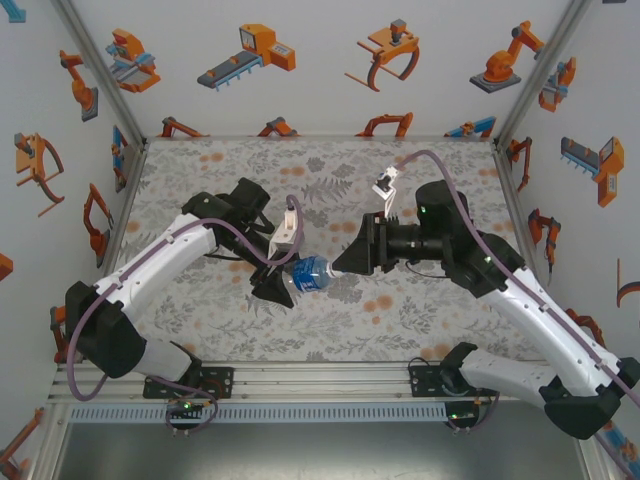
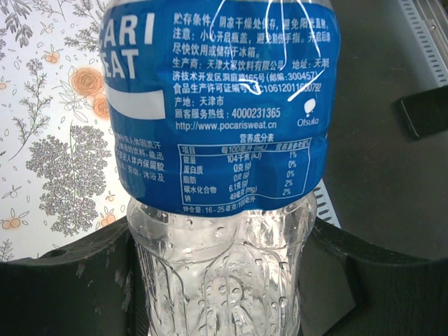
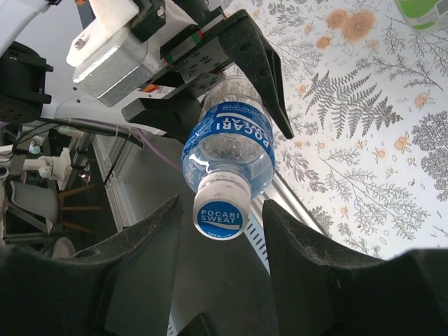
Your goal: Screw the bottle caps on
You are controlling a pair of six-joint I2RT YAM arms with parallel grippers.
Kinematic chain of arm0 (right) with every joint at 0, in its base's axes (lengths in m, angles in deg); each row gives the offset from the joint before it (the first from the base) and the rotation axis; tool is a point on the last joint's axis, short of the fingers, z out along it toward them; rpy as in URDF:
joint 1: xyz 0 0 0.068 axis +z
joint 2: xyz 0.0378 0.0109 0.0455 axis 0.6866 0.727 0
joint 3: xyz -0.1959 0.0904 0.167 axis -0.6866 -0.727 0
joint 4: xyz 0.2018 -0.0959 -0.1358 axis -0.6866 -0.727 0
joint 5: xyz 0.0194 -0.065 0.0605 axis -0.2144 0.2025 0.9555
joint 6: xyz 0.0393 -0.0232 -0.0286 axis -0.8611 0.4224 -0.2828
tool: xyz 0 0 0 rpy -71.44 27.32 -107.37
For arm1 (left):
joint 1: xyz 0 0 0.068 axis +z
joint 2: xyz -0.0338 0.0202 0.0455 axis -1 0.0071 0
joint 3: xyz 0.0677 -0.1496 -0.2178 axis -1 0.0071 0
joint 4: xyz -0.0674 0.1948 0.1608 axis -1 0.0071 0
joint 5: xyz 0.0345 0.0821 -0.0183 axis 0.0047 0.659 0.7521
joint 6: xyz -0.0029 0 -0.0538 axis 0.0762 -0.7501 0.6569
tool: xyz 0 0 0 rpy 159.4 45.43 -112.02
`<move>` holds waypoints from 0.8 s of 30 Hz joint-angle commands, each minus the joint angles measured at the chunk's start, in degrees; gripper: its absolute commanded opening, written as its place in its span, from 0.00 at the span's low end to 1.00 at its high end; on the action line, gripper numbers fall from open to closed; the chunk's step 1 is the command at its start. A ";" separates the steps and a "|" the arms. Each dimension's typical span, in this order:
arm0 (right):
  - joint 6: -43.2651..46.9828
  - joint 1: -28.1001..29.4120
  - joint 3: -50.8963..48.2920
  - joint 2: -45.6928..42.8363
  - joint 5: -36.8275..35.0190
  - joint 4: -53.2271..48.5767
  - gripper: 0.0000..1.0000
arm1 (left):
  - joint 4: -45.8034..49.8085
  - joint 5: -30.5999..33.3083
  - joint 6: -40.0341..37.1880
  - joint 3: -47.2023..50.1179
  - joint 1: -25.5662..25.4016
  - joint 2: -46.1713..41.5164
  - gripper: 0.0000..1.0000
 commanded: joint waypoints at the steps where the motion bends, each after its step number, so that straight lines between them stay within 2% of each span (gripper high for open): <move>1: 0.55 -0.32 0.51 0.43 0.13 -2.47 0.48 | 1.64 -1.82 -1.16 -1.87 -0.34 0.30 0.00; 11: 0.28 -0.32 0.71 1.16 0.76 -1.81 0.44 | 1.66 -1.88 -1.03 -1.86 -0.40 0.51 0.00; 16: -0.56 -0.32 0.51 1.51 1.48 -1.21 0.35 | 1.64 -1.70 -0.94 -1.88 -0.38 0.64 0.00; 24: -0.74 -0.32 0.47 1.00 1.21 -1.51 0.26 | 1.64 -1.70 -0.77 -2.11 -0.41 0.78 0.00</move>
